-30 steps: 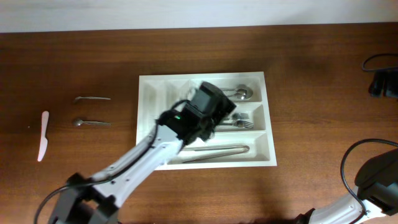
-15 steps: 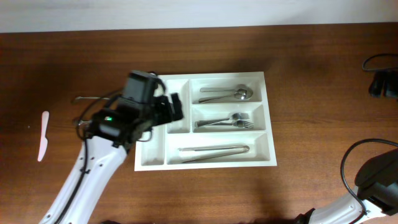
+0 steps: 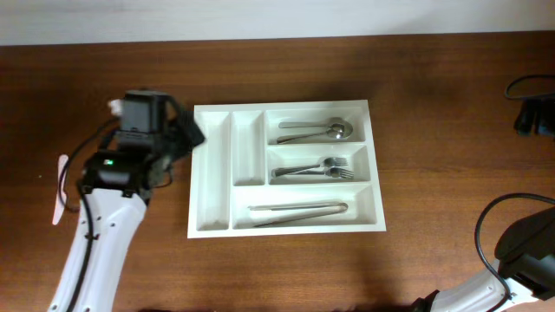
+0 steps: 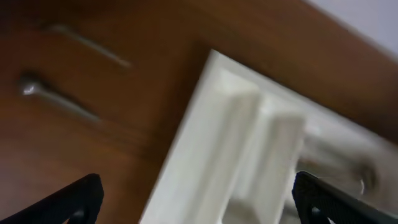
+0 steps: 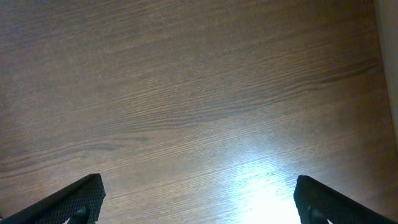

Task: Pack container
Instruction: 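Move the left gripper over the lower silver spoon left of the tray, then lower the left gripper down onto the spoon's bowl, then close the left gripper on the spoon and lift it, then carry the spoon into the tray's narrow left compartment and release it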

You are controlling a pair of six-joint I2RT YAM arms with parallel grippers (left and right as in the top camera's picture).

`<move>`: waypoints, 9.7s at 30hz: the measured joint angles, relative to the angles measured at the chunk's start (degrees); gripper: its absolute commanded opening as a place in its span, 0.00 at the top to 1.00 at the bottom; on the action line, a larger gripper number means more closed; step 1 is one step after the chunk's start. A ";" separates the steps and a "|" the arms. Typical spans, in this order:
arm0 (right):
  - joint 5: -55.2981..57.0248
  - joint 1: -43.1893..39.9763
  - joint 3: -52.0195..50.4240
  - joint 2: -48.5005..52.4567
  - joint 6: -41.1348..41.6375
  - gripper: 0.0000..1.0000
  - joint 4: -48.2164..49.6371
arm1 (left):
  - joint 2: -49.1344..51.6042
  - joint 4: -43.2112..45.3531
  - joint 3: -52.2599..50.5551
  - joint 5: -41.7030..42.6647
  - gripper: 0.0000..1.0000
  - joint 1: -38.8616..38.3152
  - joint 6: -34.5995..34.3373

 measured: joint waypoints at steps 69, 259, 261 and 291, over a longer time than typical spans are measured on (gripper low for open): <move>0.02 0.00 0.00 0.00 -0.02 0.01 0.02 | 34.18 -6.43 9.66 6.27 0.01 27.56 -37.79; 0.02 0.00 0.00 0.04 0.00 0.01 0.00 | 32.46 -20.11 17.73 5.44 0.93 -7.13 22.64; 0.02 0.00 0.00 0.04 0.00 0.01 0.00 | 32.46 -20.11 17.29 5.44 0.92 -7.13 22.88; 0.02 0.00 0.00 0.04 -0.02 0.01 0.00 | 32.46 -16.02 32.61 10.03 0.01 -6.84 23.15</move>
